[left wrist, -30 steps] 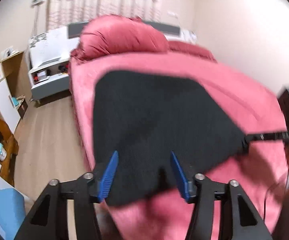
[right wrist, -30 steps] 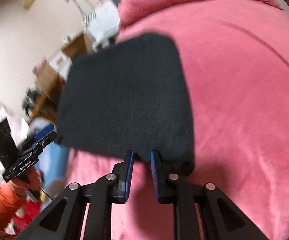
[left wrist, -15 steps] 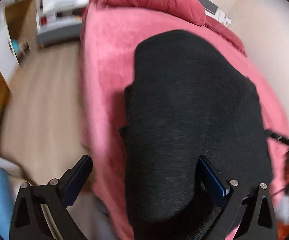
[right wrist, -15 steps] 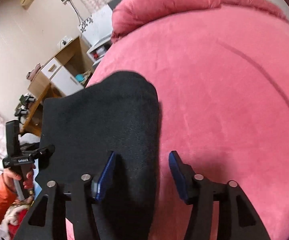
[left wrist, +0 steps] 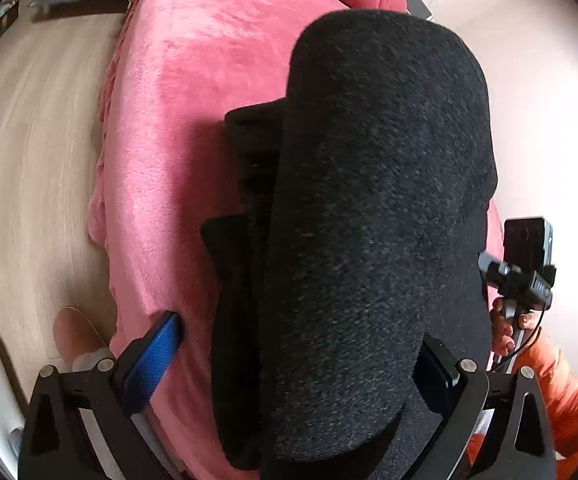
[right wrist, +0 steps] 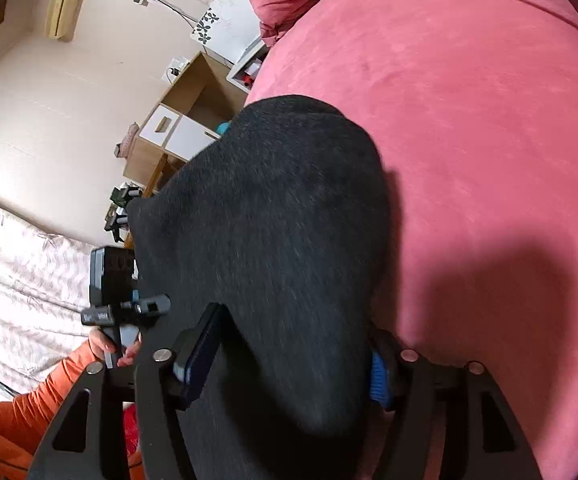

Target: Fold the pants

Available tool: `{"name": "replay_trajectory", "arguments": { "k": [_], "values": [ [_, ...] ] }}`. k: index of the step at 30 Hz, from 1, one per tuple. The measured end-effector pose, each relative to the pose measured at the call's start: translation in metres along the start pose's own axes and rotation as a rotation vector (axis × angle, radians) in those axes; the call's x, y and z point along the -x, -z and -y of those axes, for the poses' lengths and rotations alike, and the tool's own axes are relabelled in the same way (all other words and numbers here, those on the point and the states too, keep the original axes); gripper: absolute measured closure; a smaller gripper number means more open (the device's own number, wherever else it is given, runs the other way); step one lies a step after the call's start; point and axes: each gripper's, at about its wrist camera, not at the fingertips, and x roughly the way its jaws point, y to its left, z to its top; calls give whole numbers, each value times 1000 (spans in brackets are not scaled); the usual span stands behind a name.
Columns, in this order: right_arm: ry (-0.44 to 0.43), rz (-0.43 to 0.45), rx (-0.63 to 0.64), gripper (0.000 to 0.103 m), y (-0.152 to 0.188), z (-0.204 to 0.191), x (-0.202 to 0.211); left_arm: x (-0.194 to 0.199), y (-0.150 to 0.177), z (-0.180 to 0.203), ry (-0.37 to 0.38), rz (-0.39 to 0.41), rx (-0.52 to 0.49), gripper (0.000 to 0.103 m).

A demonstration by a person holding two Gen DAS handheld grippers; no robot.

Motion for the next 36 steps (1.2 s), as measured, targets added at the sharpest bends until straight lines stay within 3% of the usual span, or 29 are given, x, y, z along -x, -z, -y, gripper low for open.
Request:
{"name": "replay_trajectory", "arguments": {
  "k": [2,4,6,9,12,15,19,25,30,34,35,36],
  "values": [
    [25,21,4,35,-4,-7,-12,3,9,22,-58,21,-56,1],
    [67,33,23,36,-8,-18,-20,4,18,47,-125,54,-141,16],
    [103,51,57,55,-5,-28,-18,5,29,71,-193,95,-234,22],
    [103,103,76,71,2,-41,-2,10,38,79,-223,134,-231,33],
    [108,146,143,73,11,-68,12,22,48,89,-239,171,-233,48],
    [86,175,204,74,19,-95,25,27,53,105,-277,185,-277,54],
    [45,204,239,75,25,-114,49,29,55,124,-231,178,-239,57],
    [98,321,245,75,22,-94,125,32,69,142,-135,223,-275,58],
    [214,424,256,75,7,-57,184,24,54,141,-129,257,-309,59],
    [283,458,186,73,-8,-3,214,-14,46,168,-121,204,-324,57],
    [311,450,151,71,-9,15,216,-26,45,171,-139,186,-332,54],
    [356,423,102,66,-9,35,213,-34,47,175,-182,197,-354,44]
  ]
}}
